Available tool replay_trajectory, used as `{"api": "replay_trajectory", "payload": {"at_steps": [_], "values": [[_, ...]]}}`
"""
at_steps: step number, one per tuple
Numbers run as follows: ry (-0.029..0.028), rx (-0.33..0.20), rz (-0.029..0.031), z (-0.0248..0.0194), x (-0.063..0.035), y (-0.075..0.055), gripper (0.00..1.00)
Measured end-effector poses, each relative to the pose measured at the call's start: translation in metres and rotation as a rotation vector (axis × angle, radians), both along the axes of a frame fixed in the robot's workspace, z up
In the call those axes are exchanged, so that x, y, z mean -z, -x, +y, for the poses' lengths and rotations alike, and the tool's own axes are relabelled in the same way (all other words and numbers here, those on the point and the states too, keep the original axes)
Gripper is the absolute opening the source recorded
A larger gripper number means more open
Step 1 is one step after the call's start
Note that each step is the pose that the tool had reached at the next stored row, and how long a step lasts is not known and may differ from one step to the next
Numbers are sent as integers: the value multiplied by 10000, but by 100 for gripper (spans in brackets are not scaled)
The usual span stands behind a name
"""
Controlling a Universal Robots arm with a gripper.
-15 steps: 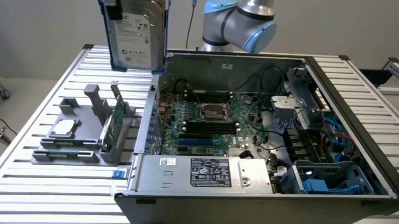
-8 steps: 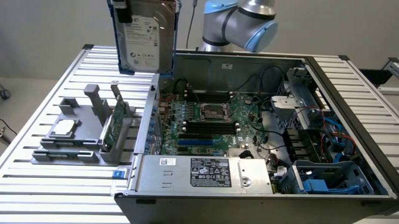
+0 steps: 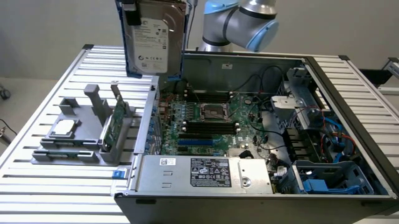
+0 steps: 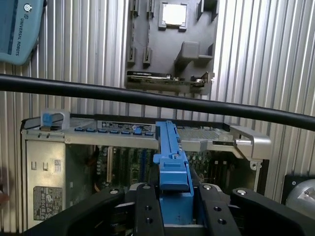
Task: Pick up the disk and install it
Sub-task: 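Pick up the disk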
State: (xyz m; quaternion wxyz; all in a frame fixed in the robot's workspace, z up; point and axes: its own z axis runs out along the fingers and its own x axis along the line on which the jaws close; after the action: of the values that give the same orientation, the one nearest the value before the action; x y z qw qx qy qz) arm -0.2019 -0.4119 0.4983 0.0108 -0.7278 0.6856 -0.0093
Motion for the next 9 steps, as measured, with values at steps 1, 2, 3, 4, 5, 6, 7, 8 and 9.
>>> {"api": "replay_trajectory", "payload": {"at_steps": [1, 2, 3, 4, 5, 6, 7, 8, 9], "values": [[0, 1, -17, -1, 1, 0, 33], [1, 1, -30, -1, 1, -1, 33], [0, 1, -31, -1, 1, 0, 33], [0, 1, -31, -1, 1, 0, 33], [0, 1, -32, -2, 1, 0, 33], [1, 1, -31, -2, 1, 0, 33], [0, 1, -32, -2, 1, 0, 33], [0, 1, -31, -2, 1, 0, 33], [1, 1, -31, -2, 1, 0, 33]]}}
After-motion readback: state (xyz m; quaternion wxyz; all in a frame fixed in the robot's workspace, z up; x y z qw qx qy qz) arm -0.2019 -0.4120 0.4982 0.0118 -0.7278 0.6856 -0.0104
